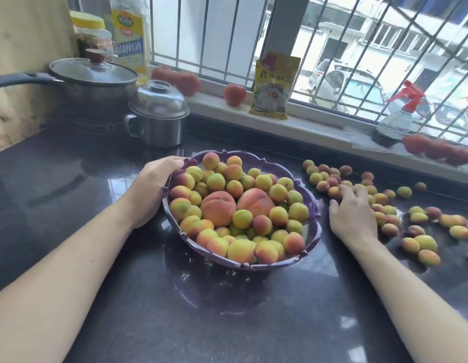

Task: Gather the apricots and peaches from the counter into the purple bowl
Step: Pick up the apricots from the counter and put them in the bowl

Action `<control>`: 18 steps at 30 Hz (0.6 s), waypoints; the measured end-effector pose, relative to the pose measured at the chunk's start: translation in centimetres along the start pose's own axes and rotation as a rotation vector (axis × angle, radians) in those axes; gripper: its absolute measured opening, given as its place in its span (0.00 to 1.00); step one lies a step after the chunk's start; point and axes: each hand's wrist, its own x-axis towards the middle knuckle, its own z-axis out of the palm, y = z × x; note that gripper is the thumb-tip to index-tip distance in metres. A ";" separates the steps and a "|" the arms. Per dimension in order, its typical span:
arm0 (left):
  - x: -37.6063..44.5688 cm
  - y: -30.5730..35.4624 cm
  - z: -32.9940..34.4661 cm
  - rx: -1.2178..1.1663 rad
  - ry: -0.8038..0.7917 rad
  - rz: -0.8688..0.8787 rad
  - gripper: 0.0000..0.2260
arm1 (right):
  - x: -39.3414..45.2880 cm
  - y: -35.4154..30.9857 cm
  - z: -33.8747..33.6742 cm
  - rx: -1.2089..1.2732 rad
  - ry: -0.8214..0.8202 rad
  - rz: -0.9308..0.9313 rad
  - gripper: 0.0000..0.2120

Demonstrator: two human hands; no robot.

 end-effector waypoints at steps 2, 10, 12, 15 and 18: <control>0.0 -0.1 0.0 -0.012 0.006 -0.006 0.23 | 0.4 -0.1 0.6 -0.021 0.002 0.007 0.16; 0.1 -0.1 -0.1 0.000 0.003 -0.020 0.22 | 1.8 -0.7 0.8 0.046 0.038 0.028 0.14; 0.1 -0.1 -0.1 0.004 0.001 -0.022 0.22 | 1.5 -0.7 0.7 0.131 0.063 0.038 0.15; 0.0 0.0 -0.1 -0.004 -0.001 -0.026 0.23 | 0.7 -0.4 0.3 0.302 0.084 0.004 0.15; 0.0 0.0 -0.2 -0.006 -0.010 -0.031 0.23 | 0.0 -0.3 -1.1 0.547 0.023 0.116 0.14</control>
